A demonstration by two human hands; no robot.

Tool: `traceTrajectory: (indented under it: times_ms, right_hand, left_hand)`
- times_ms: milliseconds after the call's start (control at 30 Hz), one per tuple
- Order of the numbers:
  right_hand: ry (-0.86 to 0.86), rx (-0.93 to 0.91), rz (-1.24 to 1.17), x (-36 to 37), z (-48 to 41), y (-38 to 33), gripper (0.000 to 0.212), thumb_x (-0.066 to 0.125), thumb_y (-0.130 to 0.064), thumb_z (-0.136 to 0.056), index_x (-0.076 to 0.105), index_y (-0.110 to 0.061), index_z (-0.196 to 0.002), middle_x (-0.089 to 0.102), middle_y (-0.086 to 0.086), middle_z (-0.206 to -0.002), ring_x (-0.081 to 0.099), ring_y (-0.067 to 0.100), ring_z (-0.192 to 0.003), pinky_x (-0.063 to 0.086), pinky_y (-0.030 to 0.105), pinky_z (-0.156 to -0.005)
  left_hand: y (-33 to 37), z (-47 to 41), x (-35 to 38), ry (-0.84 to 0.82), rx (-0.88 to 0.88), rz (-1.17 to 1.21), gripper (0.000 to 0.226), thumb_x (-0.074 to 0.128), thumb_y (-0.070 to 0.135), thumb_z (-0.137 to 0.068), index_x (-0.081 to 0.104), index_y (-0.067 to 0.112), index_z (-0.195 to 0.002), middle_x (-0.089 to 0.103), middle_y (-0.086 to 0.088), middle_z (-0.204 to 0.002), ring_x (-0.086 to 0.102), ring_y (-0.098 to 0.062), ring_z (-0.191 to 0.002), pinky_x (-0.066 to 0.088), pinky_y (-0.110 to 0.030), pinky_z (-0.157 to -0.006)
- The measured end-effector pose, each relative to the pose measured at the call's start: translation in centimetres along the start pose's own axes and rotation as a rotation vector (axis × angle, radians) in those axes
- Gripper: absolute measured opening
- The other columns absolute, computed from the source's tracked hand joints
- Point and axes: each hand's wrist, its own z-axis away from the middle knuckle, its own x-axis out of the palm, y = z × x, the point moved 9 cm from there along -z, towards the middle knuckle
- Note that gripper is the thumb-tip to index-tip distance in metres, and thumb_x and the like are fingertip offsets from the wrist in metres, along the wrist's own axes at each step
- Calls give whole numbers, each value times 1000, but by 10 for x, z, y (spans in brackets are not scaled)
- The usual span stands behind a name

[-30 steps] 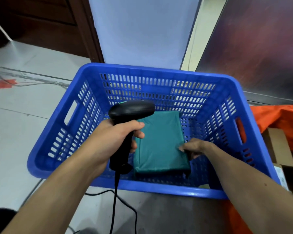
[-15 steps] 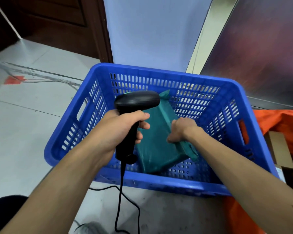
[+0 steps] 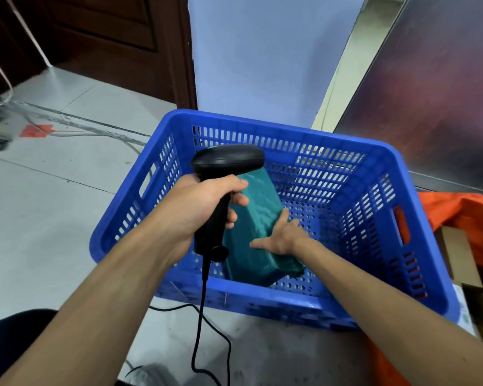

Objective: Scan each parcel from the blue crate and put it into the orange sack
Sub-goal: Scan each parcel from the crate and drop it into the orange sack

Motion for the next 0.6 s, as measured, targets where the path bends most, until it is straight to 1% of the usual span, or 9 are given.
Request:
traceTrajectory:
  times_ms: [67, 167, 233, 267, 367, 400, 467, 533, 600]
  right_hand:
    - [24, 21, -136, 2, -5, 12, 137, 77, -70, -74, -10, -12, -162, 11, 28, -164, 35, 44, -146, 35, 48, -117]
    - [103, 10, -321, -4, -6, 28, 129, 85, -61, -70, 6, -14, -161, 28, 24, -155, 43, 42, -138, 39, 46, -115]
    - [138, 3, -423, -11, -3, 37, 124, 87, -57, -67, 14, -19, -160, 35, 20, -149, 47, 40, -133, 41, 45, -113]
    - [166, -1, -460, -19, 0, 40, 124, 87, -58, -63, 18, -22, -159, 38, 18, -146, 49, 38, -131, 43, 45, -112]
    - [220, -22, -521, -44, 7, 52, 133, 81, -66, -40, 27, -30, -156, 45, 12, -142, 55, 32, -123, 48, 46, -108]
    - [228, -35, -538, -53, 11, 55, 134, 81, -66, -37, 29, -30, -155, 47, 10, -141, 57, 30, -120, 50, 45, -105]
    - [259, -82, -572, -74, 27, 61, 126, 88, -57, -47, 31, -27, -156, 50, 8, -142, 59, 25, -114, 52, 38, -99]
    - [300, -138, -625, -97, 46, 67, 113, 93, -41, -63, 33, -22, -156, 53, 6, -140, 60, 22, -111, 51, 32, -90]
    - [337, -173, -699, -117, 66, 75, 112, 94, -36, -63, 33, -21, -157, 56, 2, -138, 63, 20, -112, 52, 32, -89]
  left_hand:
    - [2, 0, 0, -1, 6, -1, 10, 72, 20, -94, 71, 10, -94, 75, -6, -79, 56, -16, -53, 53, -28, -57]
    - [4, 0, -1, 1, 19, 2, 11, 73, 21, -94, 72, 10, -95, 76, -6, -81, 58, -16, -54, 54, -30, -60]
    - [6, 1, -1, -7, 29, 6, 12, 73, 21, -94, 72, 10, -98, 76, -6, -82, 58, -16, -56, 54, -31, -62]
    - [7, 2, -1, -9, 35, 9, 11, 73, 21, -94, 72, 10, -98, 76, -6, -82, 58, -16, -57, 54, -32, -63]
    - [9, 3, -3, -2, 46, 26, 9, 72, 20, -94, 72, 12, -95, 75, -6, -81, 57, -16, -57, 54, -34, -65]
    - [9, 3, -4, 5, 47, 29, 9, 72, 20, -94, 73, 11, -95, 75, -5, -81, 57, -16, -57, 54, -34, -66]
    - [10, 4, -4, 12, 50, 35, 9, 72, 19, -95, 73, 11, -96, 74, -6, -80, 58, -16, -57, 54, -35, -67]
    - [11, 6, -1, 11, 50, 60, 8, 72, 17, -95, 72, 9, -95, 73, -7, -80, 58, -17, -56, 54, -34, -66]
    - [10, 8, 3, 5, 35, 97, 7, 71, 15, -95, 71, 8, -96, 73, -8, -78, 57, -16, -53, 55, -32, -62]
